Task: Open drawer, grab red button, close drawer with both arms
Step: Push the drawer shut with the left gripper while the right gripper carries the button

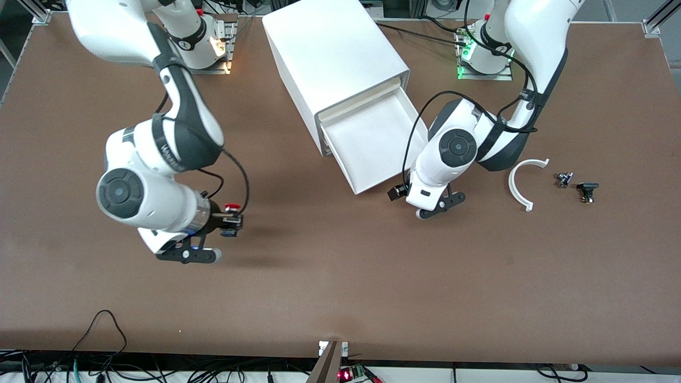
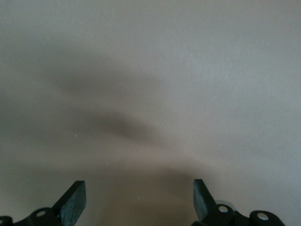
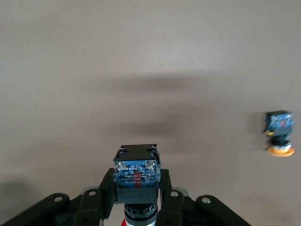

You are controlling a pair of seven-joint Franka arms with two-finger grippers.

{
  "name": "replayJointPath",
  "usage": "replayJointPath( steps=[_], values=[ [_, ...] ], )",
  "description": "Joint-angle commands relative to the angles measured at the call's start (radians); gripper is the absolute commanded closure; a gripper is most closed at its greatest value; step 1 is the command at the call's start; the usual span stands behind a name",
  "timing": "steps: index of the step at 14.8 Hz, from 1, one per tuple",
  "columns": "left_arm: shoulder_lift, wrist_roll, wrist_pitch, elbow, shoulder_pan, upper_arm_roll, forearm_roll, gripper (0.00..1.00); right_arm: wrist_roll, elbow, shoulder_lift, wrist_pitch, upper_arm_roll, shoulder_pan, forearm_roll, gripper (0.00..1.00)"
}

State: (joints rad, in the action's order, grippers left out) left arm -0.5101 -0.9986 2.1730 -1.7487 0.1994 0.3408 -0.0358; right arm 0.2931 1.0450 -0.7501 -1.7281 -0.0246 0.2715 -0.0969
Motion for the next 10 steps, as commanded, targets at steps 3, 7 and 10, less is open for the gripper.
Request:
replayJointPath(
  steps=[3, 7, 10],
  values=[
    [0.024, -0.067, -0.042, -0.049, 0.011, 0.073, -0.019, 0.00, -0.169, 0.188, 0.011, -0.151, -0.011, -0.075, 0.026, 1.00],
    [0.035, -0.086, -0.076, -0.060, 0.002, 0.136, -0.010, 0.00, -0.262, 0.308, 0.008, -0.261, -0.011, -0.118, 0.026, 1.00],
    [0.050, -0.087, -0.156, -0.060, -0.006, 0.184, -0.009, 0.00, -0.258, 0.384, 0.002, -0.336, -0.011, -0.123, 0.026, 1.00]
  ],
)
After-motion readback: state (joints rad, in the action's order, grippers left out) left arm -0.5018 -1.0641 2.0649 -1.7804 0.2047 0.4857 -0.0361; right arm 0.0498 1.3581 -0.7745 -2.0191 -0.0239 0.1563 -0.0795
